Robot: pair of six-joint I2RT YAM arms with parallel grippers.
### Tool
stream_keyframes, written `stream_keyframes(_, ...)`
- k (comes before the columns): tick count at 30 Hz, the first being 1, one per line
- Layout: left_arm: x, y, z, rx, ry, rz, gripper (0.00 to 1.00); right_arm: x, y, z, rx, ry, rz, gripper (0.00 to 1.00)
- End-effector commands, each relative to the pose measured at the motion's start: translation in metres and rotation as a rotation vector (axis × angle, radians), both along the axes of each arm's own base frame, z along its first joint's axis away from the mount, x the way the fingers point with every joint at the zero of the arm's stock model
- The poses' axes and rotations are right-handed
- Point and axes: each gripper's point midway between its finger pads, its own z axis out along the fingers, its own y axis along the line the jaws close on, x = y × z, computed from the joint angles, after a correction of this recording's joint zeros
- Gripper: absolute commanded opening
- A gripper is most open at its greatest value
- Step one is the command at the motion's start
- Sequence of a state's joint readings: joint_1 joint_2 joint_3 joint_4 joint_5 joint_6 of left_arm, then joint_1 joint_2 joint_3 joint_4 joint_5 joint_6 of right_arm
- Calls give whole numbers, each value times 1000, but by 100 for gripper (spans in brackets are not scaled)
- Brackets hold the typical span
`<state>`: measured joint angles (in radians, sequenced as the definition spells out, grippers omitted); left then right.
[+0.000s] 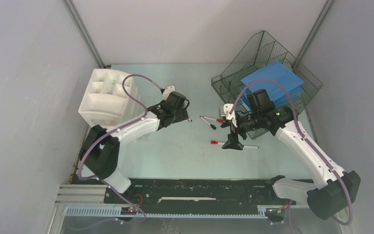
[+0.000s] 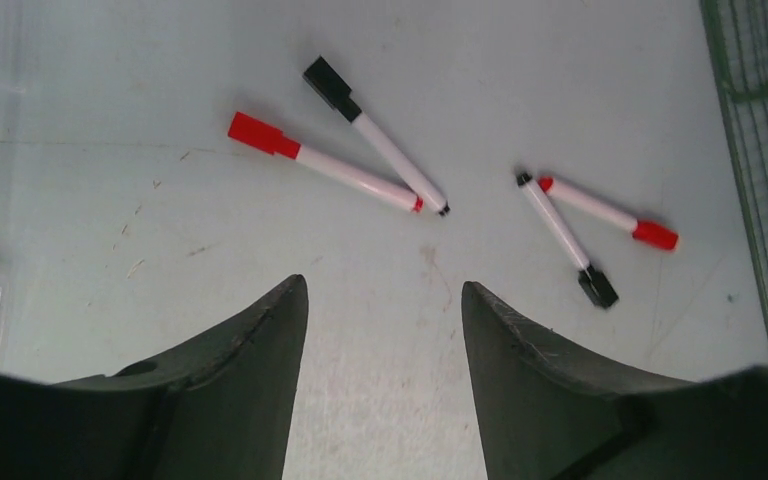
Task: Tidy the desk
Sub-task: Pick up the stationery from the center of the board.
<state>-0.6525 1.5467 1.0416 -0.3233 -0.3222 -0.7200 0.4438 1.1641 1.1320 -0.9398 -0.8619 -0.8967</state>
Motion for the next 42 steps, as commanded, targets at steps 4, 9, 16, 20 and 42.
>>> stream_keyframes(4, 32, 2, -23, 120, 75, 186, 63, 3, 0, -9, -54, -34, 12, 100)
stream_keyframes(9, 44, -7, -42, 167, 123, 182, 61, 4, -1, -12, -73, -37, 12, 100)
stream_keyframes(16, 47, -9, -60, 185, 147, 183, 59, 3, -1, -15, -88, -42, 18, 100)
stream_keyframes(20, 48, -9, -65, 193, 152, 185, 58, 3, 0, -18, -100, -41, 25, 100)
stream_keyframes(42, 43, -5, -81, 182, 187, 160, 44, 0, -1, -20, -109, -36, 39, 100)
